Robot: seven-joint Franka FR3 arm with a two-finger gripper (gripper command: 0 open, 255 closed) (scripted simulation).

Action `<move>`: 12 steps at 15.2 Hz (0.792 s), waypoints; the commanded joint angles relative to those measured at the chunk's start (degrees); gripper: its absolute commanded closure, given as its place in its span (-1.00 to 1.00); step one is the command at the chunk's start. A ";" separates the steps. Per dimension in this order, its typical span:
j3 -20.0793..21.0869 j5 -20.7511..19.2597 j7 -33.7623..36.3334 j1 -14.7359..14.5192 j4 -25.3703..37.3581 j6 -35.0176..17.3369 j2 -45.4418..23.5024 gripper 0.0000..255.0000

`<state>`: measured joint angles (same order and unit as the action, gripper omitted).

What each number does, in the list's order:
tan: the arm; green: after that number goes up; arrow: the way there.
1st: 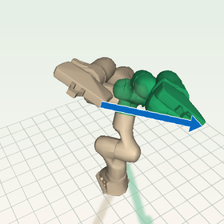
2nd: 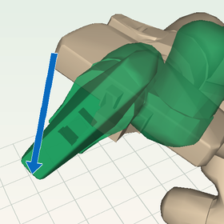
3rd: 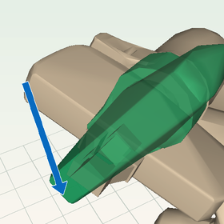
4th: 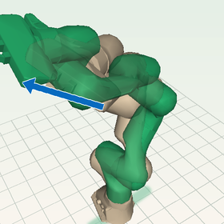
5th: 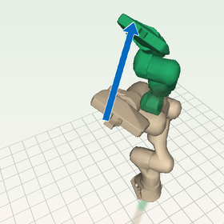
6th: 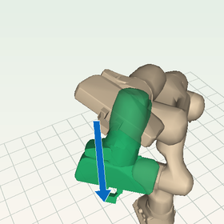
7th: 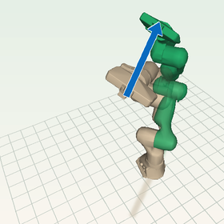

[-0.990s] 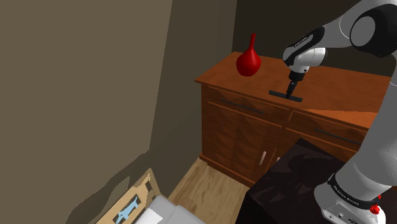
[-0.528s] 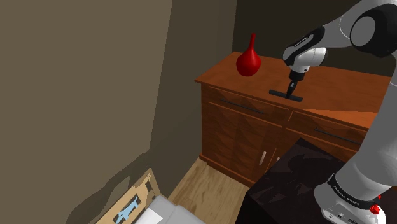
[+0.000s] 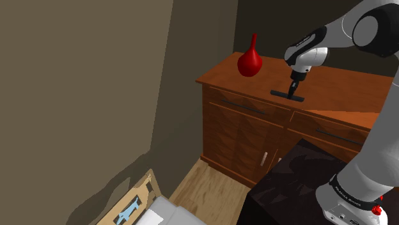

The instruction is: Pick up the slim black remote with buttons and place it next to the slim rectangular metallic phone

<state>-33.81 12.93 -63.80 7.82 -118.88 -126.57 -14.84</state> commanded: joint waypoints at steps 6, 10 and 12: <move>-0.83 -2.58 1.83 -0.75 1.59 4.27 3.16 1.00; -1.19 -3.95 2.84 -1.09 2.89 6.94 4.91 1.00; -1.32 -4.58 3.31 -1.23 3.62 8.29 5.72 1.00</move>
<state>-35.01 8.82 -60.79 6.69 -115.46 -118.99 -9.75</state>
